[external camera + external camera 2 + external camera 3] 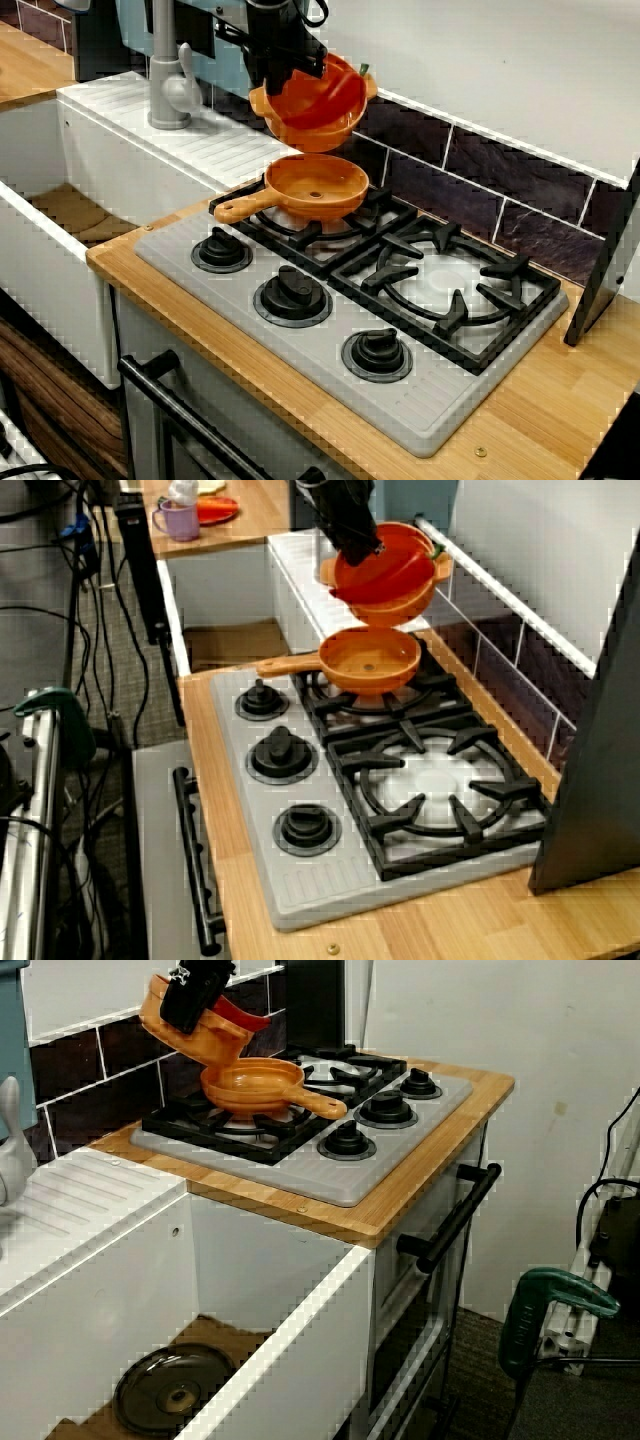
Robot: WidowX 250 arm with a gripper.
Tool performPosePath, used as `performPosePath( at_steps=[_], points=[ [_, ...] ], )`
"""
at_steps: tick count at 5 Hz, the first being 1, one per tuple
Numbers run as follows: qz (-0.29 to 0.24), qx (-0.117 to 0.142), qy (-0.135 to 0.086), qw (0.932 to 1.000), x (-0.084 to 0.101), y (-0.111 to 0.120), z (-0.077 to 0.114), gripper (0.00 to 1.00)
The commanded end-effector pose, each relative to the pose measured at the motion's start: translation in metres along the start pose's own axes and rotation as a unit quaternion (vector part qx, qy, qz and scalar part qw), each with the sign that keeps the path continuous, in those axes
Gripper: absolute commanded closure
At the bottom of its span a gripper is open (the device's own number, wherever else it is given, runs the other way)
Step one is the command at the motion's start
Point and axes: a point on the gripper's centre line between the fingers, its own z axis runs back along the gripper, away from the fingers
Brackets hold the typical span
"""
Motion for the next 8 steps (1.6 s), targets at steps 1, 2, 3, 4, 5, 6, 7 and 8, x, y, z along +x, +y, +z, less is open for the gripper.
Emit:
performPosePath(
  at_steps=[1,2,3,4,5,6,7,8],
  points=[
    [0.008,-0.004,-0.033,0.9994,0.008,0.001,0.019,1.0],
    [0.016,0.004,-0.038,0.9991,0.011,0.002,0.018,1.0],
    [0.019,0.01,-0.051,0.9985,0.014,0.004,0.021,1.0],
    [0.026,0.015,-0.061,0.9977,0.02,0.007,0.022,1.0],
    [0.032,0.015,-0.063,0.9974,0.025,0.01,0.024,1.0],
    [0.033,0.012,-0.065,0.9973,0.031,0.012,0.027,1.0],
    [0.04,0.013,-0.074,0.9964,0.035,0.016,0.031,1.0],
    [0.046,0.015,-0.079,0.9957,0.037,0.019,0.032,1.0]
  ],
)
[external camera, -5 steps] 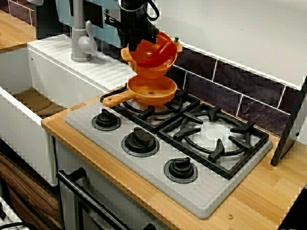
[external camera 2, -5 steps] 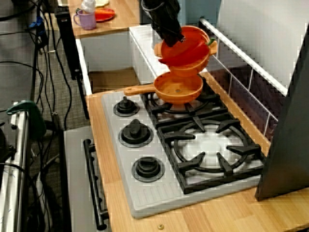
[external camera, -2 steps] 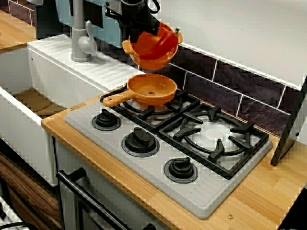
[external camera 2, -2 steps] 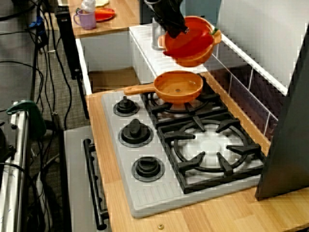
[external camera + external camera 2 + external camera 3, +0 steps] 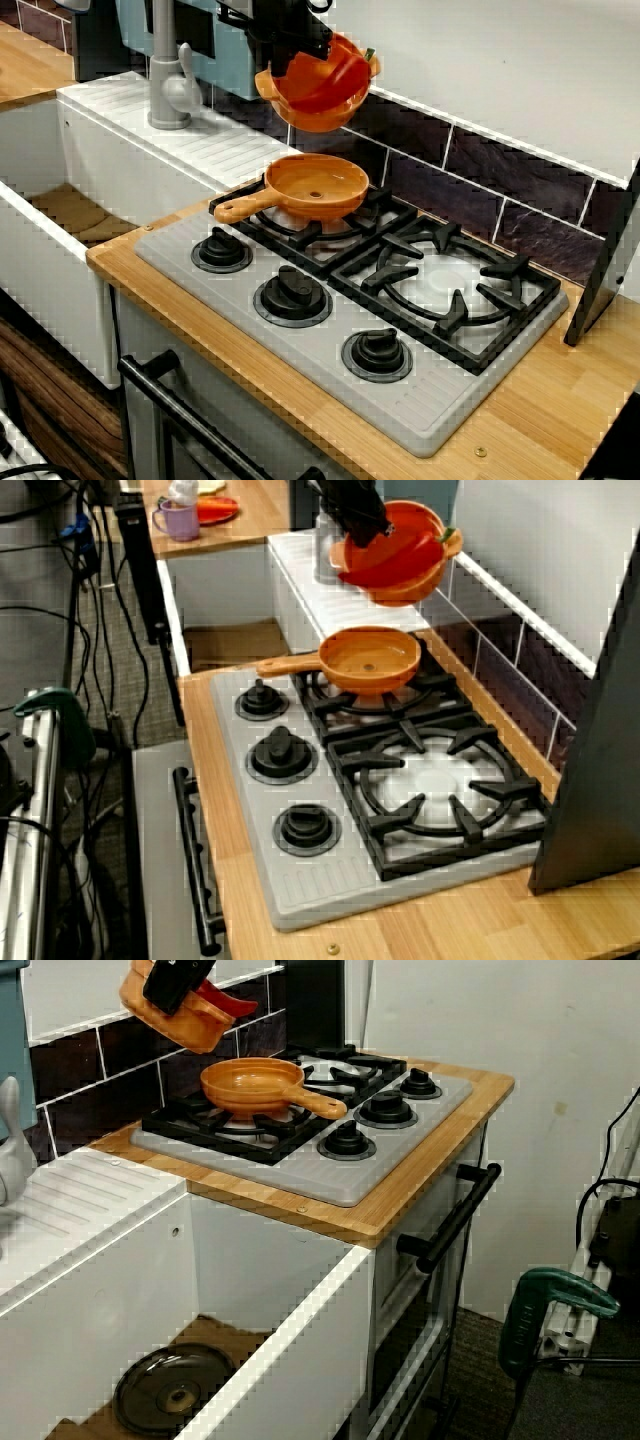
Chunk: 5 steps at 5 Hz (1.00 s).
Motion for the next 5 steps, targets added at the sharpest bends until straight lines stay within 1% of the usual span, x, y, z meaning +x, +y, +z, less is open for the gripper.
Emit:
performPosePath(
  at_steps=[1,3,4,5],
  points=[
    [0.023,0.003,-0.058,0.998,0.0217,0.0129,0.0252,1.0],
    [0.033,0.012,-0.082,0.996,0.0261,0.0166,0.026,1.0],
    [0.033,0.011,-0.083,0.996,0.0283,0.0179,0.0282,1.0],
    [0.035,0.008,-0.094,0.995,0.0289,0.0205,0.035,1.0]
  ],
)
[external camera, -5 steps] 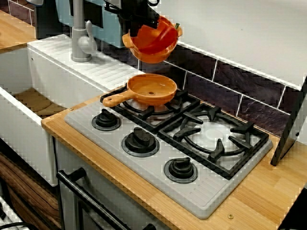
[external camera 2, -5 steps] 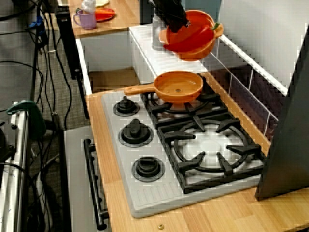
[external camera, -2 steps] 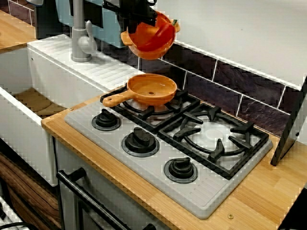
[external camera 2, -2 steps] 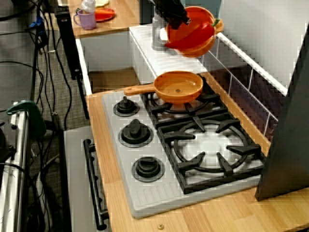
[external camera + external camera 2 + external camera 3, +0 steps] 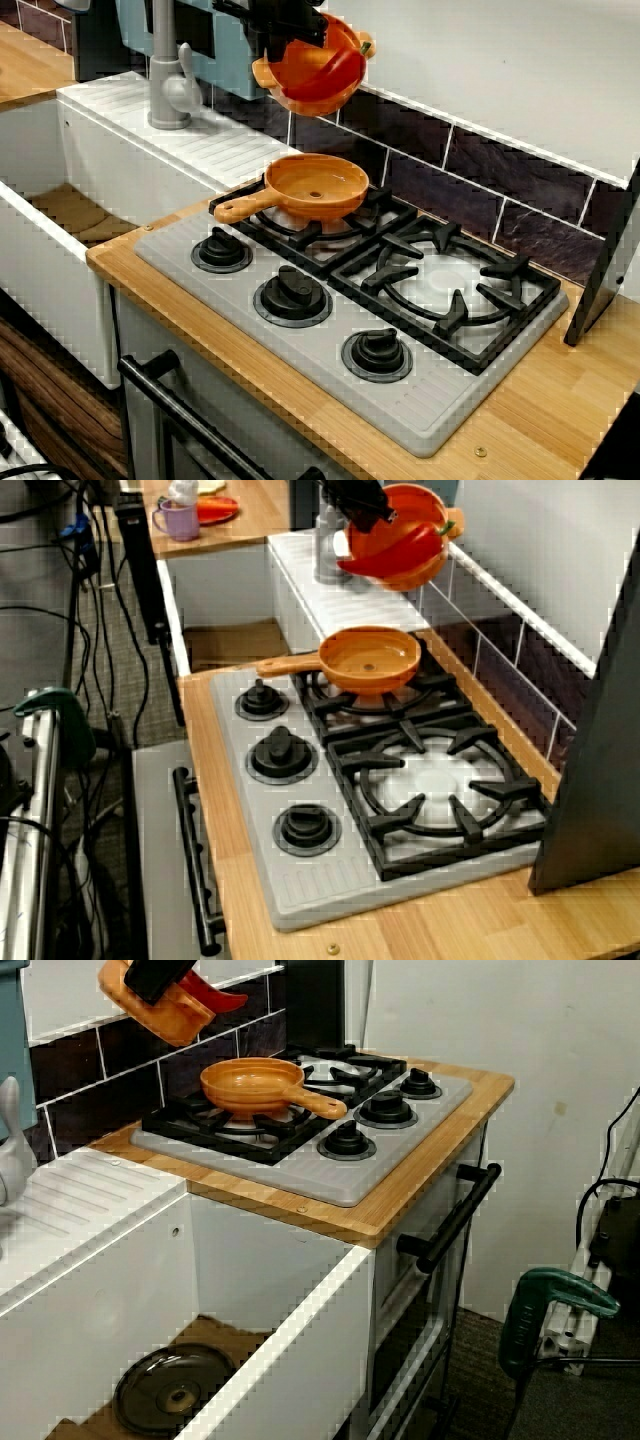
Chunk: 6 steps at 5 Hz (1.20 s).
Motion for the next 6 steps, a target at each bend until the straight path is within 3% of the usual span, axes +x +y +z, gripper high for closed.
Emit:
performPosePath(
  at_steps=[1,4,6],
  points=[
    [0.023,-0.007,-0.055,0.9982,0.0225,0.0144,0.0333,1.0],
    [0.041,0.014,-0.086,0.9954,0.0282,0.0143,0.0332,1.0],
    [0.037,0.017,-0.091,0.995,0.0255,0.0119,0.0353,1.0]
  ],
)
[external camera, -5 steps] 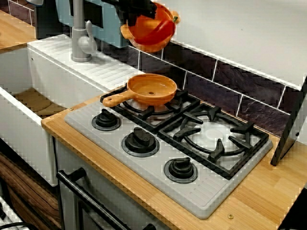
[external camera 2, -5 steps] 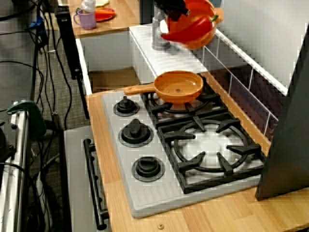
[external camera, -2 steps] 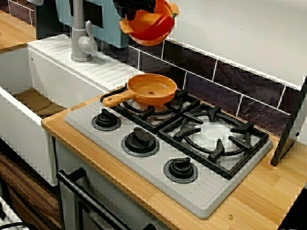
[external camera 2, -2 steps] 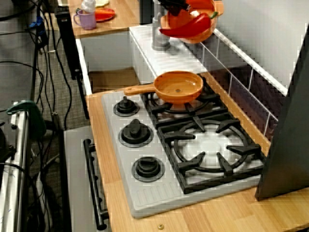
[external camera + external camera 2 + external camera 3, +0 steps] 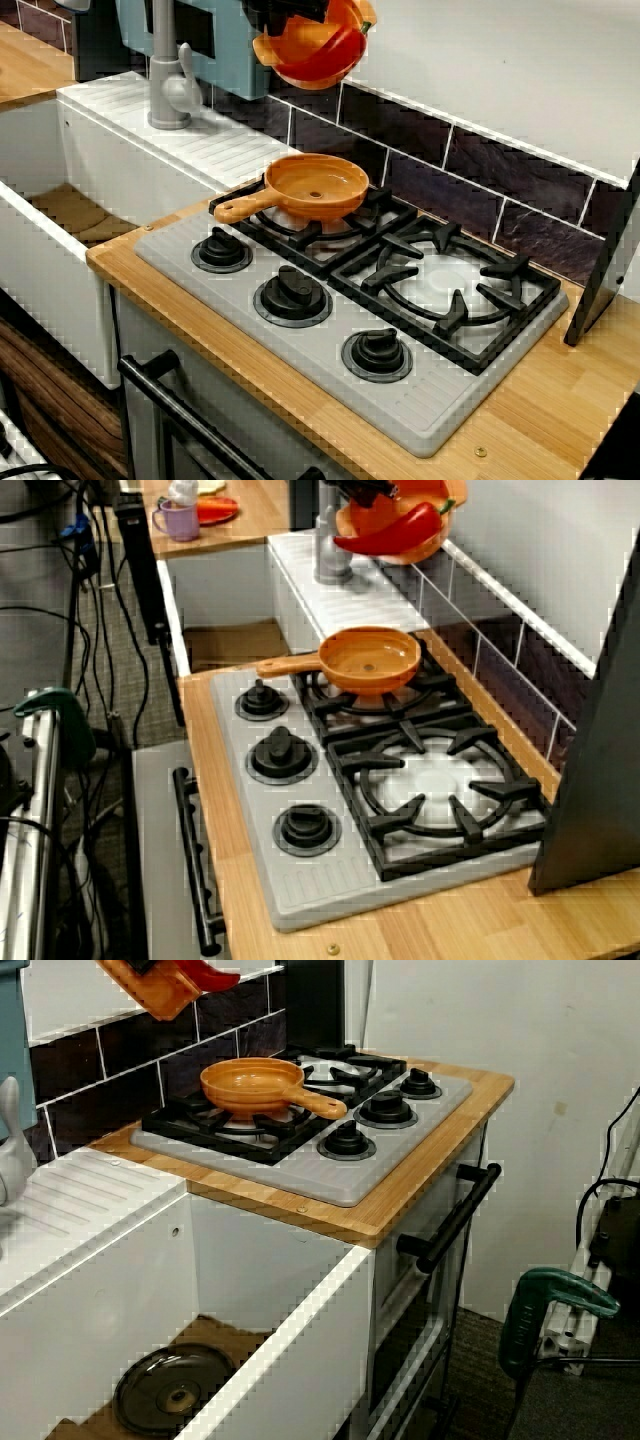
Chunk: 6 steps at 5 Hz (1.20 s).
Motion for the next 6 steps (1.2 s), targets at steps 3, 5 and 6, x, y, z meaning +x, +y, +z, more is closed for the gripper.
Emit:
performPosePath(
  at_steps=[3,5,6],
  points=[
    [0.026,0.023,-0.064,0.9973,0.012,0.006,0.024,1.0],
    [0.034,0.026,-0.075,0.9962,0.015,0.008,0.028,1.0],
    [0.036,0.036,-0.097,0.9939,0.012,0.008,0.031,1.0]
  ],
)
